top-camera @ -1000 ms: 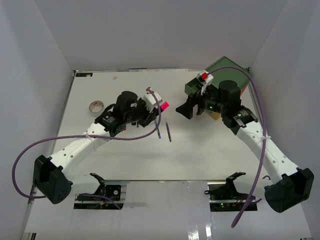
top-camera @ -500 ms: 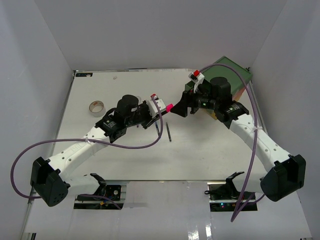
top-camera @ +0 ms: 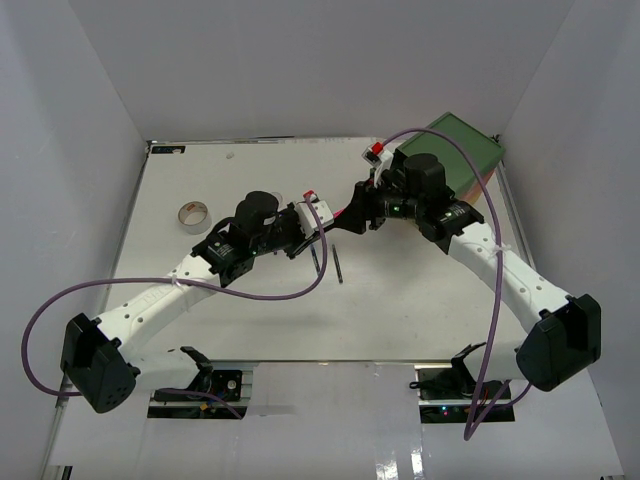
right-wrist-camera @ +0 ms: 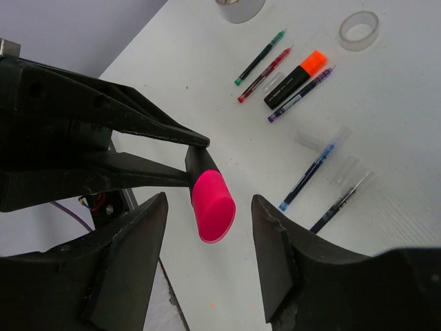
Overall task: Sort the stationery into containers
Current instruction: Pick up the pen from the center of the board, then place the pen in the drawer.
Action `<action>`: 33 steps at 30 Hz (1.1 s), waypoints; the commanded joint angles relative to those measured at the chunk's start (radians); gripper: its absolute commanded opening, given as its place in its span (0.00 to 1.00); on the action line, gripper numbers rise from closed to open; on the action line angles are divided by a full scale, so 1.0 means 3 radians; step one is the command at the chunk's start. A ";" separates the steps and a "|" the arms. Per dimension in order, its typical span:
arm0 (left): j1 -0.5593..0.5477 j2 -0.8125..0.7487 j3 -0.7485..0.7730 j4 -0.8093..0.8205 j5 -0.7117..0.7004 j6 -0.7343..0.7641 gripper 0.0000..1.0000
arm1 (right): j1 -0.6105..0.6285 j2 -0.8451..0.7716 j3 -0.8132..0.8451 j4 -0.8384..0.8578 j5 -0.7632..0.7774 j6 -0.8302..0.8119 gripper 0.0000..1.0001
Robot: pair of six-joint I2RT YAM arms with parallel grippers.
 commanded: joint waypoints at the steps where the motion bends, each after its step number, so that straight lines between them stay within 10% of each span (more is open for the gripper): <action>1: -0.0026 -0.0118 -0.0029 0.0091 0.0006 0.0040 0.06 | 0.0029 0.0006 0.0161 0.0121 -0.0040 0.0041 0.57; 12: -0.0041 -0.0144 -0.0085 0.0132 -0.0024 0.0050 0.15 | 0.0039 0.0027 0.0130 0.0121 0.0031 0.0072 0.15; 22: -0.0041 -0.0241 -0.0264 0.0443 -0.0627 -0.0302 0.98 | 0.0029 -0.0228 0.0013 0.0147 0.0714 -0.0097 0.08; 33: 0.0371 -0.0134 -0.0229 0.0245 -0.1533 -0.1578 0.98 | -0.0282 -0.0770 -0.0171 0.0382 0.1938 -0.0240 0.08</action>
